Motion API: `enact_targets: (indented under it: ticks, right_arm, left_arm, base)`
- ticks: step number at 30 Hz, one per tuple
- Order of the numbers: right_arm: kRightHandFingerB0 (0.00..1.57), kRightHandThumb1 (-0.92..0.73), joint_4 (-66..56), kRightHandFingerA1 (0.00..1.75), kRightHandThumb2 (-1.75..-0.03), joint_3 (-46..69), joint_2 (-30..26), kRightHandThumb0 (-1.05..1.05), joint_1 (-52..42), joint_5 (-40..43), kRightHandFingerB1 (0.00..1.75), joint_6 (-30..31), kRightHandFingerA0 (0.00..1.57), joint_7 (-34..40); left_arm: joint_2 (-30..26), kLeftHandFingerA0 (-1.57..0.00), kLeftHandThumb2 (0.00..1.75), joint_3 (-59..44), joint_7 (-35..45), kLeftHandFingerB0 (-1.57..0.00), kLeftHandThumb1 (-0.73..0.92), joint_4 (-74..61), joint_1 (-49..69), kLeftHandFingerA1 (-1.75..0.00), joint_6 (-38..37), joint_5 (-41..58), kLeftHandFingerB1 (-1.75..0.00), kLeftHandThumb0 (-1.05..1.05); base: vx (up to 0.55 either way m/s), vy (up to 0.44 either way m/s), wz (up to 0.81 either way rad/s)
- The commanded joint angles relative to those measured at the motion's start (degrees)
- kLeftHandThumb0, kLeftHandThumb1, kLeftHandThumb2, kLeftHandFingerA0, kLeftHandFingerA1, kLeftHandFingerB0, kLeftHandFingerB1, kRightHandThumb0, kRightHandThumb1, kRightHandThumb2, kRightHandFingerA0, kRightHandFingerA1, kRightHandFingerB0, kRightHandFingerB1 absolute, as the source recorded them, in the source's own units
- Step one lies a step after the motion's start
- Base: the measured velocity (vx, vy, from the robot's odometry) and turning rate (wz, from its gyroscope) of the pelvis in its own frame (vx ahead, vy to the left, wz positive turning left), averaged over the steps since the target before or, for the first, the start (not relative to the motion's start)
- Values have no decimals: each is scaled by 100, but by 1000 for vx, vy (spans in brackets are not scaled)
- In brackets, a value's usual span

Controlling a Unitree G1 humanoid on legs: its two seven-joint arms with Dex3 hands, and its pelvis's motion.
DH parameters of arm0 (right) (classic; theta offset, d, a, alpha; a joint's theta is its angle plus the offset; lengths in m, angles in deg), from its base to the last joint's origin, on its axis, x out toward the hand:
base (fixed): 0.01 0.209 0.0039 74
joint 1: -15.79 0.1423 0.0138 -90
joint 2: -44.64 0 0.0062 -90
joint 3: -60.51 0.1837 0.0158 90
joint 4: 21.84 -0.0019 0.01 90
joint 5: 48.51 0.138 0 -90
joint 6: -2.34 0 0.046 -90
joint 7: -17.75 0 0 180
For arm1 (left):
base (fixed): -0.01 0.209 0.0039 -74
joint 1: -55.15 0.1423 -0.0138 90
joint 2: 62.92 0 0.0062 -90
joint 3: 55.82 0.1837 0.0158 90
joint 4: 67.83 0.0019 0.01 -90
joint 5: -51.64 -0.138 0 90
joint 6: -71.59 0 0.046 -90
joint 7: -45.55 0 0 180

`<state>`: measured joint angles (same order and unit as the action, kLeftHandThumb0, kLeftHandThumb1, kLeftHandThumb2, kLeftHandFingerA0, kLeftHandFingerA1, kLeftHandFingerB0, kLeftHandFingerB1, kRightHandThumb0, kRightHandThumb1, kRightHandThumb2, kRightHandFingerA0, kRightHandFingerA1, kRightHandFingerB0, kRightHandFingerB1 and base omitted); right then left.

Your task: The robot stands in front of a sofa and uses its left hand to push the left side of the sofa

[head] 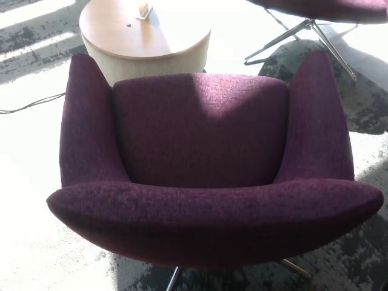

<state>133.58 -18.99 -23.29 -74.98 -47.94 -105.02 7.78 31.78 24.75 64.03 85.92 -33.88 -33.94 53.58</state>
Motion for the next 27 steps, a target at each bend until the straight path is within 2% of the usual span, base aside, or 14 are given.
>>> enact_targets:
  ticks: [1, 4, 8, 9, 14, 15, 17, 18, 19, 21, 22, 25, 26, 27]
  right_arm:
    - [66, -70, 147, 52, -62, 87, -54, -64, 79, 198, 44, -528, 74, -179]
    - [58, -74, -56, 43, -63, 334, 4, -63, 305, 530, 40, -500, 67, -419]
    - [52, -74, -81, 41, -63, 343, -11, -65, 320, 508, 38, -435, 65, -425]
    - [47, -75, -85, 40, -63, 344, -14, -68, 355, 514, 36, -459, 58, -430]
    - [42, -79, -99, 37, -65, 338, -49, -65, 448, 510, 34, -545, 55, -369]
    - [40, -69, -155, 42, -74, 330, -111, -72, 505, 472, 39, -598, 52, -247]
    - [40, -68, -181, 43, -76, 308, -152, -74, 535, 441, 39, -603, 52, -195]
    - [43, -80, -188, 35, -65, 280, -182, -73, 494, 405, 33, -625, 52, -182]
    - [34, -64, -194, 51, -99, 264, -204, -72, 465, 392, 47, -636, 44, -189]
    - [34, -64, -203, 51, -99, 241, -225, -72, 445, 400, 47, -642, 44, -195]
    - [44, -74, -156, 36, -62, 365, -266, -75, 531, 556, 34, -554, 53, -250]
    - [45, -74, -119, 37, -63, 499, -306, -70, 662, 684, 35, -480, 55, -265]
    - [44, -63, -124, 43, -74, 534, -322, -77, 684, 714, 40, -466, 56, -276]
    - [44, -63, -135, 43, -74, 546, -331, -77, 661, 716, 40, -471, 56, -301]
  left_arm:
    - [-103, -26, 61, -346, 509, -22, 74, 81, -221, -43, -114, 454, -40, -68]
    - [-655, -23, 64, -997, 430, -20, 80, -17, -1123, -47, 48, 883, -42, -70]
    - [-832, -22, 63, -1212, 512, -20, 85, 48, -1317, -48, -10, 882, -43, -73]
    - [-952, -4, 113, -1292, 510, 0, 54, 70, -1469, -52, 118, 923, -50, -39]
    - [-1260, -5, 110, -1480, 539, 0, 48, 148, -1862, -52, 368, 997, -50, -40]
    - [-1465, -4, 110, -1520, 545, 0, 47, 182, -2126, -52, 443, 1010, -50, -40]
    - [-1551, -4, 108, -1490, 533, 0, 45, 232, -2268, -52, 417, 957, -50, -41]
    - [-1586, -3, 107, -1448, 500, 0, 45, 196, -2289, -50, 390, 911, -49, -40]
    - [-1595, -16, 107, -1434, 492, -3, 65, 176, -2316, -55, 395, 909, -47, -89]
    - [-1597, -16, 107, -1431, 502, -3, 65, 182, -2364, -55, 410, 935, -47, -89]
    - [-1564, -9, 108, -1350, 489, -4, 66, 115, -2618, -52, 498, 899, -46, -75]
    - [-1545, -11, 109, -1171, 475, -4, 67, 83, -2888, -52, 518, 776, -45, -76]
    - [-1516, -15, 67, -1061, 492, -10, 89, 61, -2992, -42, 500, 691, -32, -78]
    - [-1483, -15, 67, -966, 518, -10, 89, 42, -3051, -42, 486, 647, -32, -78]
  base:
    - [0, 0, 0]
    - [-1, -2, 3]
    - [3, -4, 2]
    - [0, 0, 0]
    - [0, 0, 0]
    - [0, 0, 0]
    - [0, 0, 0]
    - [0, 0, 0]
    - [0, 0, 0]
    - [0, 0, 0]
    - [0, 0, 0]
    - [0, 0, 0]
    - [0, 0, 0]
    - [0, 0, 0]
